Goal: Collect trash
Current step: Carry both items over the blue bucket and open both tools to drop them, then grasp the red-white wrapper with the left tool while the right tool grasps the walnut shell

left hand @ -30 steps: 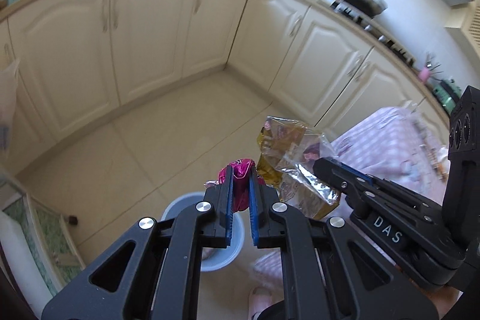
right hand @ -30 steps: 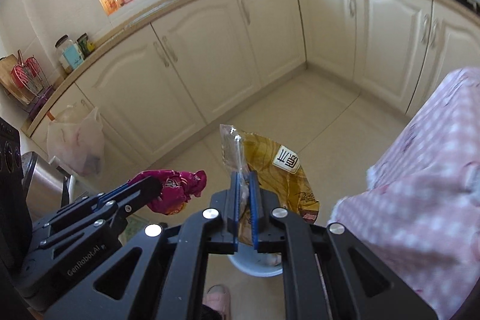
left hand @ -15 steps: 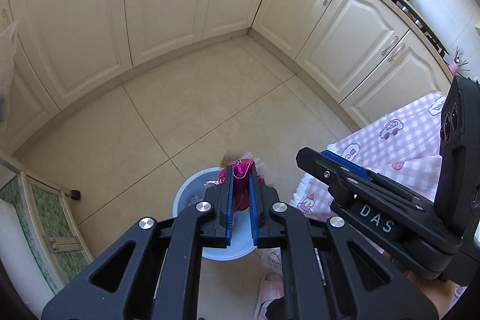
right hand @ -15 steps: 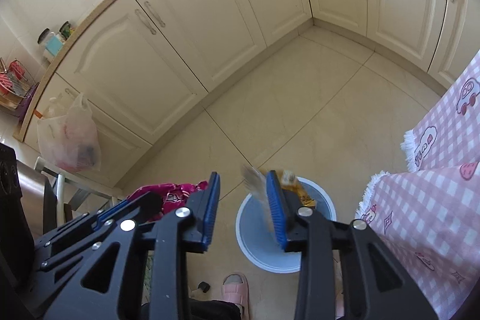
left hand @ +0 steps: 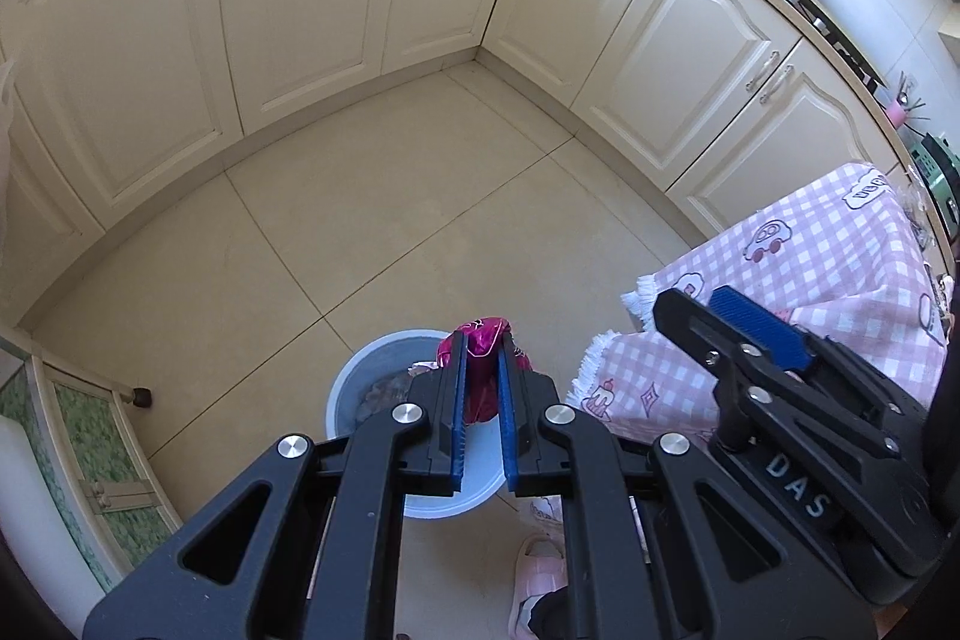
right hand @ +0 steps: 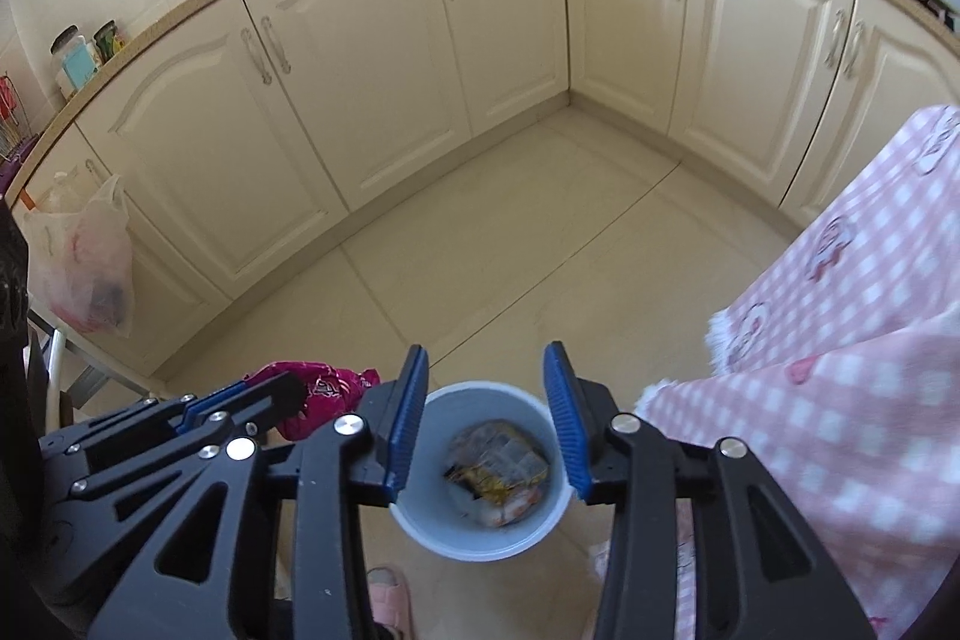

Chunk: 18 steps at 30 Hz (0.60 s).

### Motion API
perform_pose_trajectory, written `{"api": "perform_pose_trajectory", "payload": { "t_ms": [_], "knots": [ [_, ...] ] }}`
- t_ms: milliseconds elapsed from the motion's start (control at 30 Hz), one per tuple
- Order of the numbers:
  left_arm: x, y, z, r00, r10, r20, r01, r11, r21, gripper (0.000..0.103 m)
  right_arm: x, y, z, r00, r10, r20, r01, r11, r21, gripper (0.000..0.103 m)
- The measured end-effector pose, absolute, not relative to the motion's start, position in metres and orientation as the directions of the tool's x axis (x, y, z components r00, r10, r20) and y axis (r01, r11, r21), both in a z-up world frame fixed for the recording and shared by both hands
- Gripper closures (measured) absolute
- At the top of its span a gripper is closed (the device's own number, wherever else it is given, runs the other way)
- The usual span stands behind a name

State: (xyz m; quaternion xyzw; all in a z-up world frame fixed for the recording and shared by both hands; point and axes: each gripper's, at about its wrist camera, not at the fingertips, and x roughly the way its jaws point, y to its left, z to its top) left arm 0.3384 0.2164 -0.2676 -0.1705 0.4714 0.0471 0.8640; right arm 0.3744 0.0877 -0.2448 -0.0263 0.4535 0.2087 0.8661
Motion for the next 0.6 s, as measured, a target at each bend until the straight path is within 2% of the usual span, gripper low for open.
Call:
{"api": "perform_pose_trajectory", "payload": {
  "t_ms": [267,333,400,467,600],
  "knots": [
    [0.336,0.203,-0.238,0.597,-0.067,-0.799,-0.211,0.948,-0.237,0.092,0.359,0.063,-0.206,0.627,0.303,-0.718,-0.365,0.928,0.073,0.057],
    [0.334,0.200,-0.231,0.609,-0.062,-0.791,-0.208,0.950,-0.235,0.082,0.354,0.055,-0.193,0.655,0.304,-0.691,-0.357,0.931,0.072,0.055],
    [0.330,0.195,-0.221,0.629,-0.033,-0.777,-0.214,0.953,-0.214,0.055,0.350,0.049,-0.185,0.669,0.304,-0.679,-0.348,0.934,0.075,0.054],
    [0.323,0.191,-0.209,0.650,-0.010,-0.760,-0.215,0.957,-0.196,0.050,0.347,0.042,-0.177,0.680,0.306,-0.666,-0.342,0.936,0.081,0.053],
    [0.315,0.182,-0.190,0.674,-0.008,-0.739,-0.197,0.962,-0.190,0.049,0.336,0.027,-0.161,0.702,0.305,-0.644,-0.326,0.941,0.090,0.053]
  ]
}}
